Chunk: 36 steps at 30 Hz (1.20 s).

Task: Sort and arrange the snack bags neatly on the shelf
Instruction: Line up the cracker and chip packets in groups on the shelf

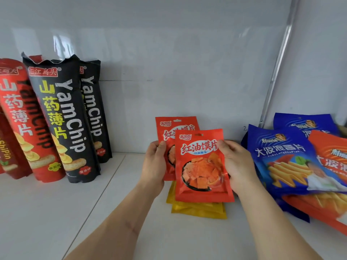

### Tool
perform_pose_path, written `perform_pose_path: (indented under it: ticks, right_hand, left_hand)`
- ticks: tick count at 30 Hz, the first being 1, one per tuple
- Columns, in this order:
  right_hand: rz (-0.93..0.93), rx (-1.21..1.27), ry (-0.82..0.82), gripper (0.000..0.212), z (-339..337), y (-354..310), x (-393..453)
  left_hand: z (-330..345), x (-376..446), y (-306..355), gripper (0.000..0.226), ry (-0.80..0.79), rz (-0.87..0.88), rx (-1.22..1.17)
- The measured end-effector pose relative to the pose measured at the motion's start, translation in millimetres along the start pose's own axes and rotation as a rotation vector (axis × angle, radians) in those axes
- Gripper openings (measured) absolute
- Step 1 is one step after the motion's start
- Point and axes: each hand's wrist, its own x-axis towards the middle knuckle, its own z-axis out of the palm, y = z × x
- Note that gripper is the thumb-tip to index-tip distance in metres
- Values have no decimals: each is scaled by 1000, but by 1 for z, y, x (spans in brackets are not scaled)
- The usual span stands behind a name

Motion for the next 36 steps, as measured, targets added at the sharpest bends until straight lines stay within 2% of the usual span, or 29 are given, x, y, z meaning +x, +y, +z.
perform_pose_path:
  ticks: [2, 5, 9, 10, 12, 16, 20, 23, 26, 36]
  right_hand:
    - [0, -9, -10, 3, 9, 5, 0]
    - [-44, -36, -7, 10, 19, 9, -3]
    - [-87, -83, -5, 6, 23, 8, -9]
    - [-90, -89, 12, 10, 20, 6, -8]
    - [-135, -239, 56, 23, 8, 6, -1]
    - [-180, -725, 72, 42, -17, 16, 12]
    - [-190, -954, 41, 52, -13, 26, 13]
    - [-105, -1102, 25, 67, -10, 27, 12]
    - [-31, -1123, 33, 78, -9, 28, 14]
    - [23, -1103, 41, 96, -9, 29, 13]
  left_hand:
    - [4, -6, 0, 28, -60, 1, 3]
    - [4, -11, 2, 42, -144, -46, -12]
    - [-2, -7, 7, 27, -164, -96, 6]
    - [-6, -4, 8, 26, -147, -102, -1]
    - [-15, 5, 8, 22, -98, -110, -3]
    - [-33, 19, 9, 16, 9, -129, -41]
    - [-39, 24, 4, 16, 36, -147, -72]
    - [-37, 24, 2, 14, 21, -153, -89]
    - [-35, 24, 1, 15, 12, -148, -89]
    - [-39, 28, 2, 16, 52, -135, -74]
